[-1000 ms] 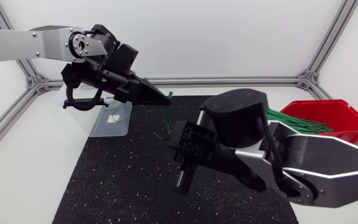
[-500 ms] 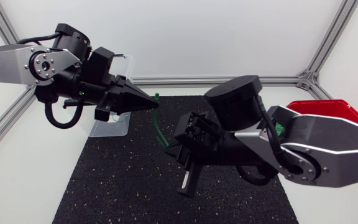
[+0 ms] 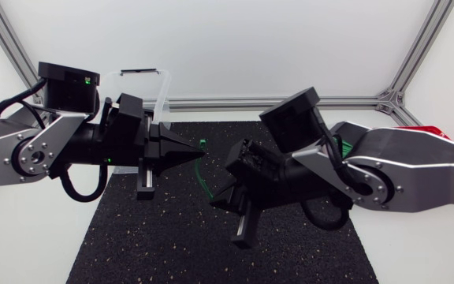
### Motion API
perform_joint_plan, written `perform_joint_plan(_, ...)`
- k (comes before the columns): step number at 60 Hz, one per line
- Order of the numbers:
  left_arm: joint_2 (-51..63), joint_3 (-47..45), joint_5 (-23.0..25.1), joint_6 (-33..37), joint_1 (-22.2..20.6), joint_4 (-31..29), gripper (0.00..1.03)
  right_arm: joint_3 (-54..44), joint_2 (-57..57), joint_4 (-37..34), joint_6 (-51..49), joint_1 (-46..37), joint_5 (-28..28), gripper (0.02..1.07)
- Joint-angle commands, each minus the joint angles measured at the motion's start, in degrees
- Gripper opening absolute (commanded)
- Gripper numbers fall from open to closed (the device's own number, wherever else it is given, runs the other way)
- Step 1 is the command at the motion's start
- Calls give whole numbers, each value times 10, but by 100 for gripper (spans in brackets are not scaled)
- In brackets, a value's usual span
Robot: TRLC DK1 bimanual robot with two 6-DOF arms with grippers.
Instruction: Take a green cable tie from the red box, thread the tail through the head to close it, then place it in the transparent bin on the left.
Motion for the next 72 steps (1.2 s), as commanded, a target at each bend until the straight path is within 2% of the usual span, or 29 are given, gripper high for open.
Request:
perform_joint_plan(1,-19,-38,-14,-19,-5,33,3,22,19,-17,15,-5,-12,7)
perform_joint_plan(9,-26,-79,-56,-15,-16,94,3,42,39,-42,18,-13,-43,7)
perform_joint_plan(25,-33,-126,-89,21,-21,166,3,78,75,-78,20,-50,-113,7)
perform_joint_plan(34,-37,-145,-97,42,-21,204,3,83,72,-86,28,-51,-117,7)
perform_joint_plan(51,-36,-169,-118,105,-25,244,3,113,90,-135,27,-47,-162,7)
perform_joint_plan(72,-71,-206,-140,140,-34,284,3,136,118,-172,8,-50,-193,7)
